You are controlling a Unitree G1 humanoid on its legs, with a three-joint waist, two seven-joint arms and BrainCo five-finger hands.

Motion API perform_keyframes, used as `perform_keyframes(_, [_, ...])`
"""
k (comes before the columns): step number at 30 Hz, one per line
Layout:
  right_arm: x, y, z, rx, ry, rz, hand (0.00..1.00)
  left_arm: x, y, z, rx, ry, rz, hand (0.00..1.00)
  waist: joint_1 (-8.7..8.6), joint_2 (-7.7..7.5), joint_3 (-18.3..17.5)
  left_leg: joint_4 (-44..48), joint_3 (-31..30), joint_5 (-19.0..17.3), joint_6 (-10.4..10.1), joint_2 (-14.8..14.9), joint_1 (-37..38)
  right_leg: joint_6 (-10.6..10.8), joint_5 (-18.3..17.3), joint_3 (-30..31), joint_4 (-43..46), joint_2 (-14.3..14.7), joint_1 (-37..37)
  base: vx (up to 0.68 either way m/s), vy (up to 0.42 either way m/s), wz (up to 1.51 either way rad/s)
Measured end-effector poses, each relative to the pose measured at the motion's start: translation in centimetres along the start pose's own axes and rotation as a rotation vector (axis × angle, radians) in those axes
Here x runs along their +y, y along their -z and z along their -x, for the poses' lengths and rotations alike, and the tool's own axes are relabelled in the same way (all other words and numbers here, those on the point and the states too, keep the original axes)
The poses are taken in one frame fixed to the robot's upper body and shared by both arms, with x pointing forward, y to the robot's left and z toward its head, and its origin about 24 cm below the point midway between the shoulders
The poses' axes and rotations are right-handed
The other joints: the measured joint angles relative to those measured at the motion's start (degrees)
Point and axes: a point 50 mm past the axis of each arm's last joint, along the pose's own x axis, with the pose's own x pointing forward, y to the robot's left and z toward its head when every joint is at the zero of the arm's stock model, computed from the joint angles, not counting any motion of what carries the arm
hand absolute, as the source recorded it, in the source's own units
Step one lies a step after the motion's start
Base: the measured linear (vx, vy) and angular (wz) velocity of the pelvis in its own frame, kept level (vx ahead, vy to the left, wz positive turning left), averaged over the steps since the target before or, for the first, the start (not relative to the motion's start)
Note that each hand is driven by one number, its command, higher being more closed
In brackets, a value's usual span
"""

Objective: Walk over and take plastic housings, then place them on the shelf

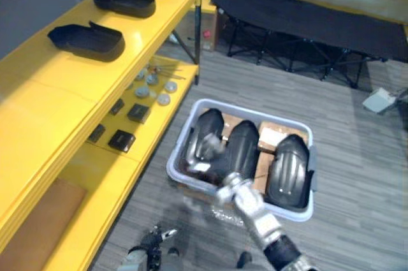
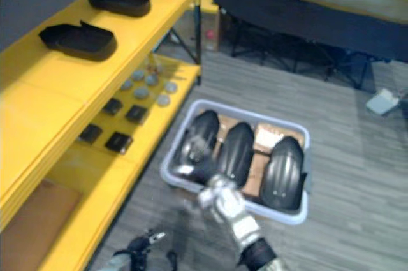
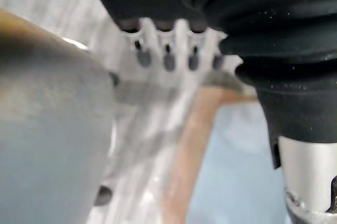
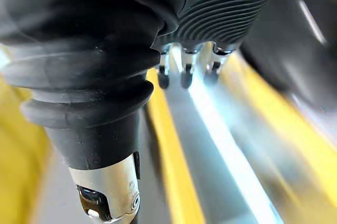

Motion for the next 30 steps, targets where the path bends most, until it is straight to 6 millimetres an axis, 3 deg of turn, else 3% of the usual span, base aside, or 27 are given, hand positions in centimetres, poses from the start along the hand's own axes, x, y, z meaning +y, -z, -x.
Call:
perform_keyframes(2, [-5.1, -0.7, 0.2, -0.031, 0.261, 0.022, 0.00, 0.0, 0.4, 0.1, 0.008, -0.001, 0.001, 0.00, -1.07, -0.31, 0.00, -0.19, 1.23, 0.00, 0.00, 0.08, 1.13, -0.01, 0.05, 0.12, 0.00, 0.08, 0.40, -0.02, 0.012, -0.27])
perform_keyframes(3, [-6.6, -0.8, 0.5, -0.029, 0.324, 0.035, 0.00, 0.0, 0.3, 0.1, 0.005, 0.000, 0.000, 0.00, -1.13, -0.35, 0.05, -0.31, 1.50, 0.00, 0.00, 0.15, 1.46, -0.01, 0.05, 0.24, -0.01, 0.20, 0.44, -0.03, -0.013, -0.23])
perform_keyframes(6, [-13.2, -0.1, 2.2, 0.026, 0.595, 0.064, 0.00, 0.0, 0.5, 0.2, 0.002, 0.001, -0.008, 0.00, -2.58, -0.79, 0.77, -0.17, 2.00, -0.04, -0.05, 0.91, 1.58, -0.05, 0.08, 0.55, 0.02, 0.95, 0.13, -0.06, -0.038, -0.16])
perform_keyframes(8, [-15.4, 0.2, 2.8, 0.043, 0.712, 0.014, 0.00, 0.2, -0.4, 0.3, -0.054, -0.007, -0.010, 0.00, -2.32, -1.64, 3.04, 1.47, 3.10, -0.71, -0.80, 2.07, 0.86, -0.63, 0.52, 1.91, 0.28, 1.81, -0.95, -0.15, -0.066, -0.33])
perform_keyframes(10, [-16.1, 0.3, 3.0, 0.048, 0.764, 0.003, 0.00, 1.0, -1.3, 0.4, -0.096, -0.028, -0.003, 0.00, -2.32, -2.46, 4.69, 4.91, 3.27, -3.56, -1.20, 3.85, -2.17, -1.02, 0.82, 3.32, 0.21, 3.26, -3.16, -0.20, -0.082, -0.37])
perform_keyframes(12, [-16.5, 0.5, 2.7, 0.062, 0.800, -0.029, 0.00, 2.2, -2.8, 0.4, -0.156, -0.076, 0.019, 0.00, -2.00, -4.56, 7.26, 12.51, 3.28, -7.60, -1.23, 6.55, -7.83, -1.34, 0.55, 4.38, -0.78, 4.98, -5.48, -0.23, -0.095, -0.37])
perform_keyframes(16, [-18.9, 0.6, 3.2, 0.087, 0.900, -0.042, 0.00, 3.3, -5.1, 0.4, -0.226, -0.139, 0.038, 0.00, -1.44, -4.85, 11.35, 18.94, 1.98, -9.35, -1.06, 8.71, -13.16, -2.56, 0.76, 3.84, -0.59, 6.33, -7.80, -0.18, -0.052, -0.04])
perform_keyframes(19, [-21.1, 1.3, 4.1, 0.129, 0.976, -0.042, 0.00, 3.2, -6.2, 0.4, -0.280, -0.145, 0.107, 0.00, -0.95, -4.07, 13.96, 19.35, 0.58, -8.78, -0.36, 7.64, -16.03, -2.48, 1.09, 2.58, -0.43, 5.37, -9.51, -0.08, 0.015, 0.23])
perform_keyframes(24, [-21.7, 2.4, 3.3, 0.187, 1.029, -0.046, 0.00, 3.0, -6.7, 0.4, -0.308, -0.131, 0.146, 0.00, -0.31, -1.91, 15.74, 18.45, -2.39, -6.19, 0.04, 5.26, -18.89, -2.34, 1.20, -0.45, -0.60, 3.72, -10.45, 0.02, 0.009, 0.37])
perform_keyframes(27, [-22.4, 0.9, 1.3, 0.160, 1.052, -0.045, 0.00, 2.5, -6.7, 0.4, -0.311, -0.111, 0.155, 0.00, 0.02, -0.12, 17.05, 16.59, -4.37, -3.95, 0.46, 3.20, -20.08, -2.32, 1.21, -2.37, -0.63, 2.67, -10.94, 0.00, -0.017, 0.41])
perform_keyframes(30, [-24.0, -2.1, -0.6, 0.092, 1.088, -0.038, 0.00, 1.8, -7.2, 0.2, -0.328, -0.080, 0.160, 0.00, 0.75, 1.95, 18.36, 15.90, -6.40, -2.63, 0.80, 2.03, -22.65, -2.32, 1.20, -4.09, 0.29, 1.89, -12.91, -0.04, 0.006, 0.35])
